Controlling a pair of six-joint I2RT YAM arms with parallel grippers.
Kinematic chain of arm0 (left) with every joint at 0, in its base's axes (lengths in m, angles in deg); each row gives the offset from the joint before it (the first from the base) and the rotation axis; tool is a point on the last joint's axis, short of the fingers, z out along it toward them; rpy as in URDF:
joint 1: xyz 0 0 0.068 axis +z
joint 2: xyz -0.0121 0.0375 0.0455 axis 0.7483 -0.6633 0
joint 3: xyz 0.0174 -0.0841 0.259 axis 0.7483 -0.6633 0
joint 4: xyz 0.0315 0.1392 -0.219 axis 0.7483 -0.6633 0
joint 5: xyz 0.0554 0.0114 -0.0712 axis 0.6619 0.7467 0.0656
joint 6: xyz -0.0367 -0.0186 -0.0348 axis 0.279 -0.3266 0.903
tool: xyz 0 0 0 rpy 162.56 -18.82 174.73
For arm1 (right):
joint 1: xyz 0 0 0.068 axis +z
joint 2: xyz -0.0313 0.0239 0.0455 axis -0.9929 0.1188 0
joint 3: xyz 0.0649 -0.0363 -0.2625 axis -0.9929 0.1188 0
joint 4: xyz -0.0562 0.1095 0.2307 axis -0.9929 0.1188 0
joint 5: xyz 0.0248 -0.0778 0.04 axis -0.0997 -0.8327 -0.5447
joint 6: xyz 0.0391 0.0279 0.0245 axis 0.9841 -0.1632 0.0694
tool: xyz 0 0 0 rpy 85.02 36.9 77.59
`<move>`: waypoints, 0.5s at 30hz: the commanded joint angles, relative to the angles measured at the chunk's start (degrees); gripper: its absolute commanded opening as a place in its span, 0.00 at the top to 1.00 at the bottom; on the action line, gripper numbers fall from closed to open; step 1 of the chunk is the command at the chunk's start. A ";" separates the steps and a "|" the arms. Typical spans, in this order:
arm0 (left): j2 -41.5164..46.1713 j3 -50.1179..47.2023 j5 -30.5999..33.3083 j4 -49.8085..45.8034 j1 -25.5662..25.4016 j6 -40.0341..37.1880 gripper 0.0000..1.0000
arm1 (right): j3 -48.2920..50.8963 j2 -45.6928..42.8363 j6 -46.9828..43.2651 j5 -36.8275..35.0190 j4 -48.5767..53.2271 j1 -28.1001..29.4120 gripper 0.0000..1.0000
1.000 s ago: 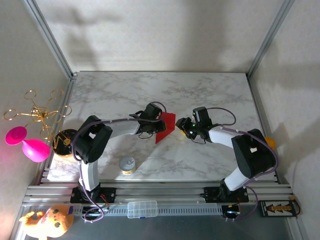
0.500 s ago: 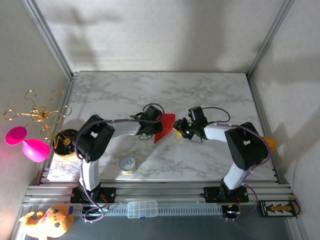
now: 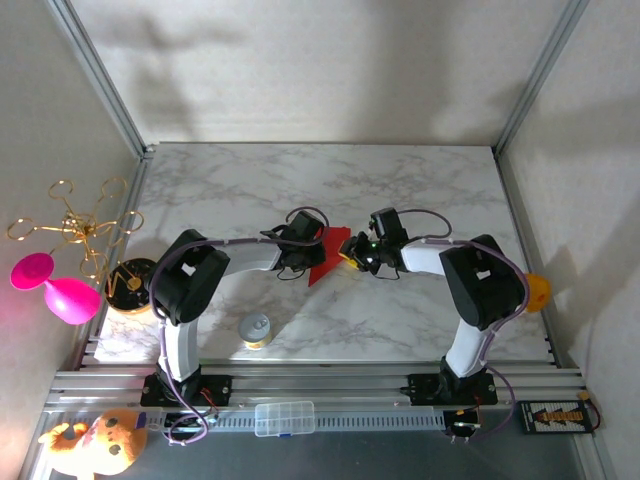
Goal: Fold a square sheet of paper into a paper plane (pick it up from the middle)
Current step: Fold the wing for the fifth time at the center of the table.
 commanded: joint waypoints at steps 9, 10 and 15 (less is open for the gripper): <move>-0.51 -1.89 2.33 -1.90 0.12 -0.16 0.91 | 0.14 1.58 0.39 5.69 -5.63 0.57 0.75; -0.34 -1.89 2.41 -1.96 0.12 -0.19 0.91 | 0.12 1.67 0.39 5.71 -5.53 0.57 0.76; 0.19 -1.89 2.51 -2.14 0.21 -0.12 0.91 | -0.73 2.45 -0.49 5.54 -4.36 0.57 0.77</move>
